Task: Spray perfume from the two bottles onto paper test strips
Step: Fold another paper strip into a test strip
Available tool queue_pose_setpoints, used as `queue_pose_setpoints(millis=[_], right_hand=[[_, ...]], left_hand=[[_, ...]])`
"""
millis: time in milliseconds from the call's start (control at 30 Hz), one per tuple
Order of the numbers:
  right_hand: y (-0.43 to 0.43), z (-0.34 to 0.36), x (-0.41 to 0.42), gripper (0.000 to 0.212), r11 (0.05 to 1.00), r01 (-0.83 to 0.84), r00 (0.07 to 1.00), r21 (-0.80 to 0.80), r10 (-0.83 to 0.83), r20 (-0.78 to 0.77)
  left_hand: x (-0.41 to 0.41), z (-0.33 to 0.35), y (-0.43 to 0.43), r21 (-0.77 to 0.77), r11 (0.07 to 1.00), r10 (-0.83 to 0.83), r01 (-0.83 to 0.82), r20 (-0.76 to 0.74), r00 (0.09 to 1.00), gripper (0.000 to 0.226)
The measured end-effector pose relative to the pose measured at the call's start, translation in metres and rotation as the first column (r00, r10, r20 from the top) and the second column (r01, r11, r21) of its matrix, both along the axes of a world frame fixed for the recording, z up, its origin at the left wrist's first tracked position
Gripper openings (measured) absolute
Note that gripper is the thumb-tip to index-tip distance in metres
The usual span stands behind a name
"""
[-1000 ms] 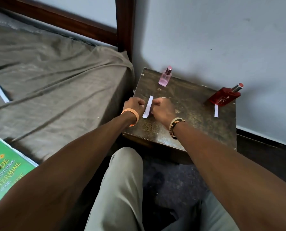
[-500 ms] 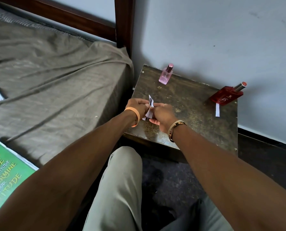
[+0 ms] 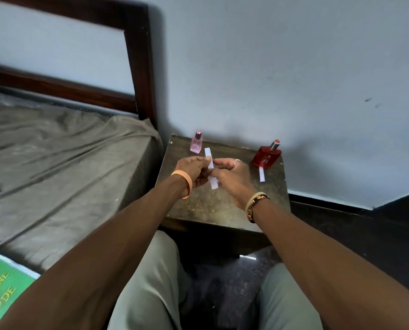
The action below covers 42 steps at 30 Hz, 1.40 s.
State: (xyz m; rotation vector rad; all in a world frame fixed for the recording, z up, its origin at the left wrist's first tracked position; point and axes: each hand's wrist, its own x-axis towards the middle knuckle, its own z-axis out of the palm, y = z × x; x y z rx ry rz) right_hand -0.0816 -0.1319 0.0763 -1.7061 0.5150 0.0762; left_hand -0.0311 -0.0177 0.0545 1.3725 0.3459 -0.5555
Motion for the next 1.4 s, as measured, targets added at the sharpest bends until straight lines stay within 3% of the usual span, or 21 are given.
queue_pose_setpoints(millis=[267,500,733,933,1033,1167,1400], right_hand=[[-0.065,0.076,-0.059,0.030,0.997,0.047,0.991,0.058,-0.054,0.119],[-0.087,0.117,-0.101,0.037,0.994,0.019,0.988,0.104,-0.035,0.150],[-0.091,0.131,-0.112,0.030,0.998,0.047,0.981,0.041,-0.053,0.187],[-0.088,0.136,-0.118,0.027,0.995,-0.098,0.979,0.036,0.090,0.185],[-0.086,0.133,-0.117,0.018,0.993,-0.119,0.976,0.010,0.115,0.186],[-0.085,0.129,-0.113,0.012,0.994,-0.104,0.982,-0.036,0.108,0.154],[-0.084,0.128,-0.122,0.021,0.950,-0.230,0.973,0.210,0.220,0.068]], left_hand=[[-0.050,0.090,-0.054,-0.092,0.988,-0.107,0.121,0.142,0.984,0.007],[-0.081,0.141,-0.071,-0.112,0.991,-0.040,0.078,0.313,0.949,0.004],[-0.091,0.158,-0.065,-0.108,0.987,-0.077,0.115,0.307,0.949,0.010],[-0.091,0.159,-0.056,-0.137,0.984,-0.068,0.114,0.306,0.950,0.020],[-0.088,0.156,-0.050,-0.105,0.988,-0.069,0.116,0.373,0.925,0.033],[-0.088,0.153,-0.045,-0.005,0.991,-0.117,0.137,0.490,0.864,0.023],[-0.092,0.145,-0.052,0.071,0.988,-0.155,0.139,0.573,0.805,0.022]])
